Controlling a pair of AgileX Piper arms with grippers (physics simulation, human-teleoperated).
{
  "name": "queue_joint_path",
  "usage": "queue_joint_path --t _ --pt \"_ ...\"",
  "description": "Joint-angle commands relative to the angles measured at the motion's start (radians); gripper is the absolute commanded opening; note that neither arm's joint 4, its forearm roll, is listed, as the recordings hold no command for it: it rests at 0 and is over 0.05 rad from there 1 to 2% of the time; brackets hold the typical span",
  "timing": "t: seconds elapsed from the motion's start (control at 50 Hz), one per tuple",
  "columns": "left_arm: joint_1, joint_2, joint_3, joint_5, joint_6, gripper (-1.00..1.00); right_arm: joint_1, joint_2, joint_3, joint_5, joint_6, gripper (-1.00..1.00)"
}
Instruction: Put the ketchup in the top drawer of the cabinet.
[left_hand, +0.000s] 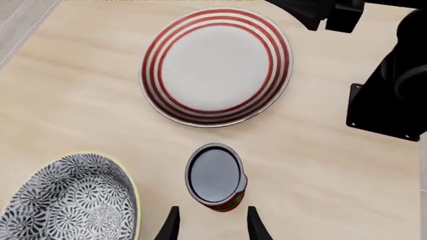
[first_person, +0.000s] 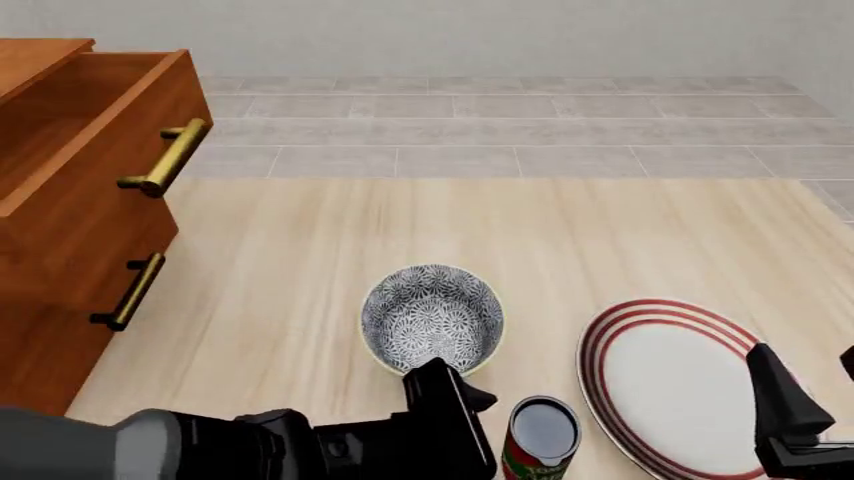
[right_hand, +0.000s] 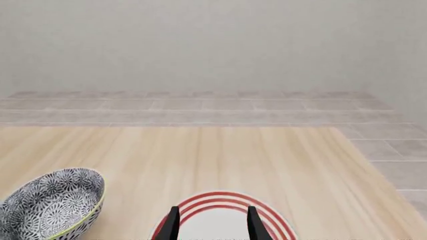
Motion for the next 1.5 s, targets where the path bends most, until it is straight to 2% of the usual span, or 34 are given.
queue_joint_path --t 0.02,0.34,0.6,0.8,1.28,1.3,1.5 --pt "0.007 0.035 -0.036 0.002 0.009 1.0 -0.001 0.001 0.0 0.01 0.008 1.0" --pt "0.006 0.122 -0.054 -0.045 -0.013 1.0 -0.003 0.005 0.0 0.017 0.014 1.0" --pt "-0.008 0.151 -0.09 -0.036 -0.017 1.0 -0.01 0.052 0.0 -0.028 0.022 1.0" --pt "-0.012 0.156 -0.097 -0.044 -0.008 1.0 -0.011 0.006 0.0 0.022 0.029 1.0" --pt "-0.032 0.171 -0.124 -0.03 -0.015 1.0 -0.012 0.004 0.0 0.032 0.034 1.0" --pt "-0.032 0.167 -0.124 -0.026 -0.015 -1.0 -0.012 0.004 0.0 0.031 0.035 1.0" --pt "-0.026 0.162 -0.117 -0.035 -0.016 -1.0 -0.013 0.003 0.0 0.04 0.032 1.0"
